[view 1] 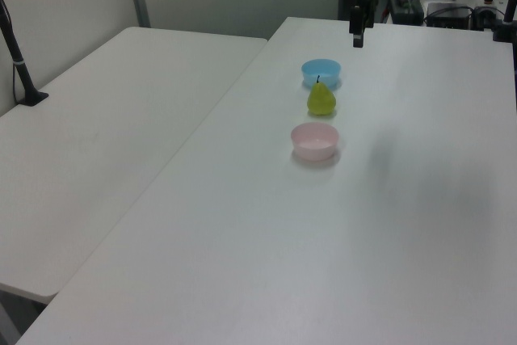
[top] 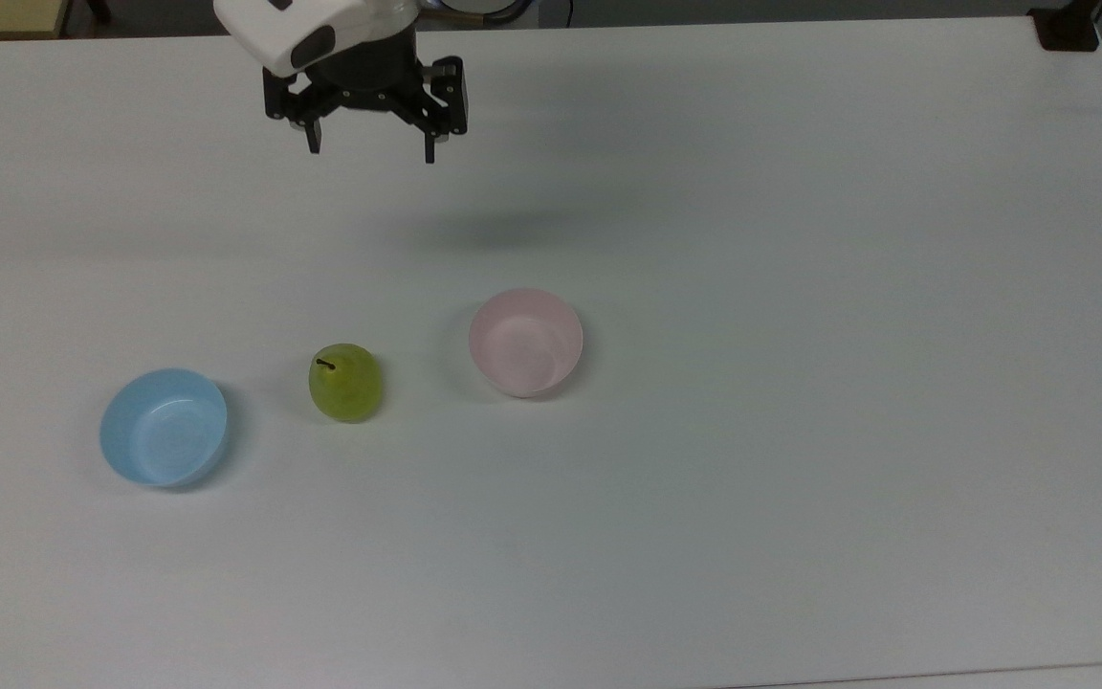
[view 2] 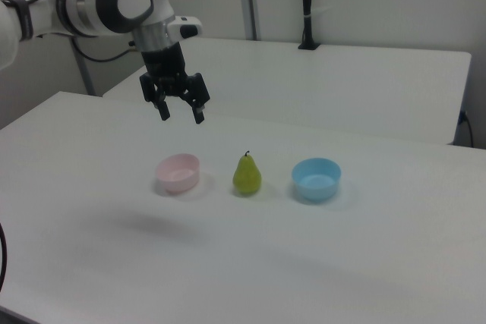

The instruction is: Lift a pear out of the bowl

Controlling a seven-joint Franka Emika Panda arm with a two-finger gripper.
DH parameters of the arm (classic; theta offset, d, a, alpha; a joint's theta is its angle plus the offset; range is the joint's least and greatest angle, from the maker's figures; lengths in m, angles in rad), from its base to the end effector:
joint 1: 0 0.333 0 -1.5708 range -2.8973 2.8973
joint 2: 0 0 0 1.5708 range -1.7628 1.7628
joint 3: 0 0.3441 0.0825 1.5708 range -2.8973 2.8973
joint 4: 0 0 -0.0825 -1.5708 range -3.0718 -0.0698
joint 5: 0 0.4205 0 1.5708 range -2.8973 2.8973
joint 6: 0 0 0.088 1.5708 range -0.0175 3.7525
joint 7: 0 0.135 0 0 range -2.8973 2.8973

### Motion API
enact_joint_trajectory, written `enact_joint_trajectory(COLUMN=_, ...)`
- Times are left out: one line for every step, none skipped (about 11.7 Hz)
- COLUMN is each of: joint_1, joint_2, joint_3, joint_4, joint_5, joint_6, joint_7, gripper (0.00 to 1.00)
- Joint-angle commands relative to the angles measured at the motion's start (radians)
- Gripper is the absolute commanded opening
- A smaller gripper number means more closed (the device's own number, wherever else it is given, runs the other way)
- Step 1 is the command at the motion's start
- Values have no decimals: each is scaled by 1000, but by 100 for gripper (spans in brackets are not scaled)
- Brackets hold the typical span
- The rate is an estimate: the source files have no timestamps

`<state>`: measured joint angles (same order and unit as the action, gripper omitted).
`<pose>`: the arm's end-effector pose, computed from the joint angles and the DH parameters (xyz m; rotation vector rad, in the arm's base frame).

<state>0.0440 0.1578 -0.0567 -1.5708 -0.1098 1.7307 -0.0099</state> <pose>0.6520 -0.0190 0.5414 3.0242 0.0231 0.0015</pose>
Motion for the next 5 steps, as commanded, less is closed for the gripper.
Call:
enact_joint_trajectory(joint_1=13, joint_2=-70, joint_3=-6, joint_4=-25, joint_5=-1, joint_6=-74, joint_7=27, gripper=100)
enact_joint_trajectory(joint_1=13, joint_2=-80, joint_3=-6, joint_4=-25, joint_5=1, joint_6=-79, joint_7=34, gripper=100)
enact_joint_trajectory(joint_1=11, joint_2=-80, joint_3=-6, joint_4=-25, joint_5=5, joint_6=-79, joint_7=44, gripper=100)
enact_joint_trajectory(joint_1=11, joint_2=-78, joint_3=-6, joint_4=-23, joint_5=6, joint_6=-77, joint_7=47, gripper=100)
enact_joint_trajectory(joint_1=11, joint_2=-78, joint_3=-6, joint_4=-25, joint_5=6, joint_6=-77, joint_7=47, gripper=100)
